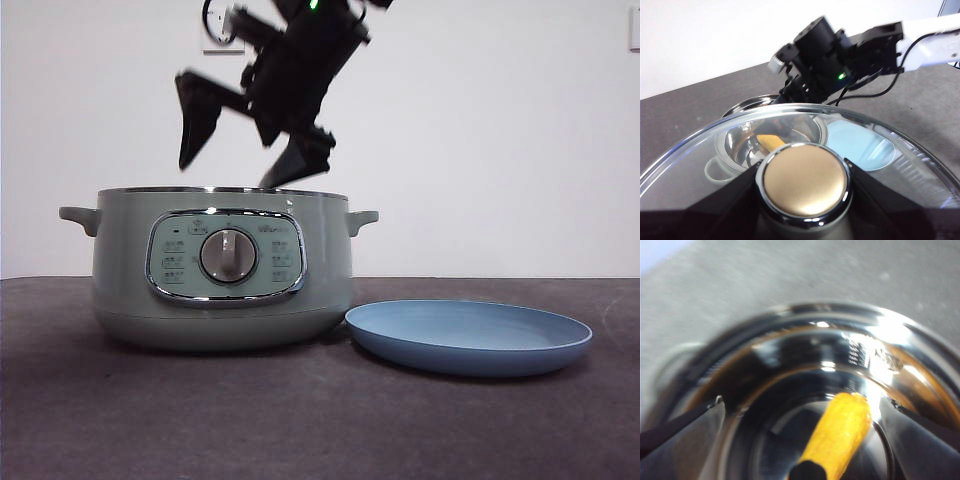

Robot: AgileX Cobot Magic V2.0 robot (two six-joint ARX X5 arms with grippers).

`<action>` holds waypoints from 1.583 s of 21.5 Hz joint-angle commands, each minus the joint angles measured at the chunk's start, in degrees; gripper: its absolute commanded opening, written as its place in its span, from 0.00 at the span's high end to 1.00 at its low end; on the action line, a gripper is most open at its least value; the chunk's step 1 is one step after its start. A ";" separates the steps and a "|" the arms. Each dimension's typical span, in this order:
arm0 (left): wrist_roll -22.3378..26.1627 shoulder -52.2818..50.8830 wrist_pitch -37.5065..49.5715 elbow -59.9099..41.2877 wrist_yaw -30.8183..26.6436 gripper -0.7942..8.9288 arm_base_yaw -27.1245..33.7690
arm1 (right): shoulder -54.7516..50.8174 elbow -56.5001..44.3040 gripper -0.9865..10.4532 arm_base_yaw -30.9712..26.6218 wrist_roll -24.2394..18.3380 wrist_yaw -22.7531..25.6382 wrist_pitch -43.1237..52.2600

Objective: Take the corn out from the steamer,put the corn on the plate,close the lid

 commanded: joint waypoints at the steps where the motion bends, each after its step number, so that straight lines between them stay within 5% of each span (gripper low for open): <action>1: 0.61 -0.61 2.80 0.94 0.33 0.93 -0.09 | 2.45 0.39 0.39 0.24 1.03 0.98 1.97; 21: 0.61 -0.61 2.43 0.94 1.07 0.93 -0.22 | 9.57 0.39 0.40 0.83 2.08 2.51 -1.55; 25: 0.57 -0.61 2.40 0.94 1.60 0.93 -0.22 | 10.60 0.39 0.57 0.94 2.03 2.56 -2.14; 28: 0.57 -0.61 2.38 0.94 1.57 0.93 -0.22 | 10.60 0.39 0.89 1.14 2.01 2.54 -1.42; 34: 0.57 -0.61 2.47 0.94 1.57 0.93 -0.20 | 6.64 0.59 0.93 1.16 1.77 2.64 1.11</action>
